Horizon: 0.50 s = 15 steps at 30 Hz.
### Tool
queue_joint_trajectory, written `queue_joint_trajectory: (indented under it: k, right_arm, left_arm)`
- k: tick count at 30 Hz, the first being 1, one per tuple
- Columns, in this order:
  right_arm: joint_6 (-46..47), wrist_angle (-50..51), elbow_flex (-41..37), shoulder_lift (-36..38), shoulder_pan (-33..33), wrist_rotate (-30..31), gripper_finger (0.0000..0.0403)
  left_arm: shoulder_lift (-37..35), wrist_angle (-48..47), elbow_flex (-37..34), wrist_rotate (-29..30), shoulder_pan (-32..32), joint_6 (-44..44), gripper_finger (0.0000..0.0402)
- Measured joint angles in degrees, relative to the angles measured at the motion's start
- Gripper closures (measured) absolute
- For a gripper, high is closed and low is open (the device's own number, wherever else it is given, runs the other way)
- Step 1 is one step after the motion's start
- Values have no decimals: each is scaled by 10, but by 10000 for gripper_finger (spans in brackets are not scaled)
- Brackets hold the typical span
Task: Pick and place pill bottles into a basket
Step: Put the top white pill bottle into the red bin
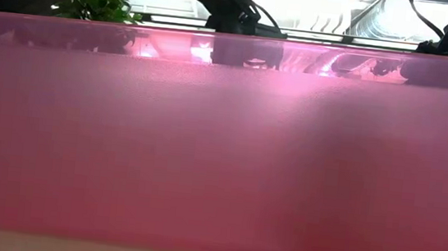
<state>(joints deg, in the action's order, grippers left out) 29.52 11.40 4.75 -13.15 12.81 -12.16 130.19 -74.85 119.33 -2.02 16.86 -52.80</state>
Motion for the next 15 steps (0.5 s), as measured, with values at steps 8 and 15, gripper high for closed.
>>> queue_joint_trajectory:
  k: [8, 15]
  right_arm:
    - [0, 0, 0, 0, 0, 0, 176]
    - [0, 0, 0, 0, 0, 0, 176]
  left_arm:
    - [0, -5, 0, 19, 0, 0, 67]
    - [0, -4, 0, 27, 0, 0, 67]
